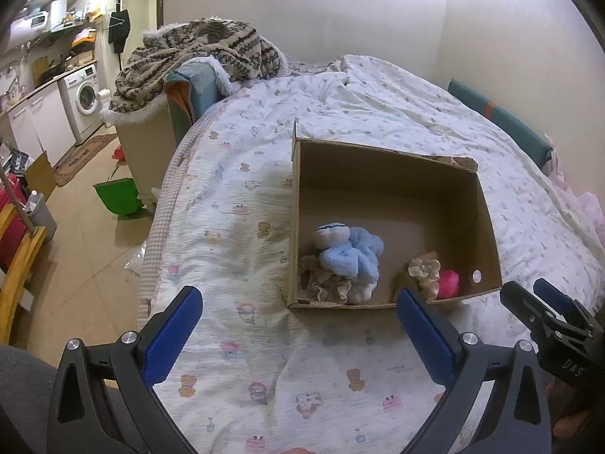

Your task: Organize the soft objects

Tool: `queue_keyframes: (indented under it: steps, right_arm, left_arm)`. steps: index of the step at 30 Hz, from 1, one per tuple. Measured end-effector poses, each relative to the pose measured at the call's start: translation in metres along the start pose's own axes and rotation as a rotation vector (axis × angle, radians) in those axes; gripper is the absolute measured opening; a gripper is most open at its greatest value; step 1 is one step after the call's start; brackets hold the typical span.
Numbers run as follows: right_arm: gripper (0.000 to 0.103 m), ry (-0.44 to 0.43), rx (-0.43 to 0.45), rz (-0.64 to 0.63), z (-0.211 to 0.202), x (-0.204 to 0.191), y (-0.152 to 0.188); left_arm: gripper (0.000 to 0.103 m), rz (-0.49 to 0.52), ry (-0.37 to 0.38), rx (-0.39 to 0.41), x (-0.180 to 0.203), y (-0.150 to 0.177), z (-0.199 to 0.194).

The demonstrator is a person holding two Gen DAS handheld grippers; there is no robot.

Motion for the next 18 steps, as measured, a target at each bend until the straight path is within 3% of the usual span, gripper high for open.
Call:
queue_keyframes:
  steps: [18]
  right_arm:
    - [0.103,0.007,0.003,-0.002,0.0011,0.0008,-0.0003]
  left_arm:
    - [0.102,-0.011,0.010,-0.002,0.0028,-0.0020,0.0013]
Point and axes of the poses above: each gripper's, at about its wrist camera, not at the fingertips, and z roughly the way its jaws point, x to its right, y to its underside, the point moved 5 cm from there along z, roughly the way its jaws point, and after that the axes turned 1 degree about y, right-handed, at the moved point
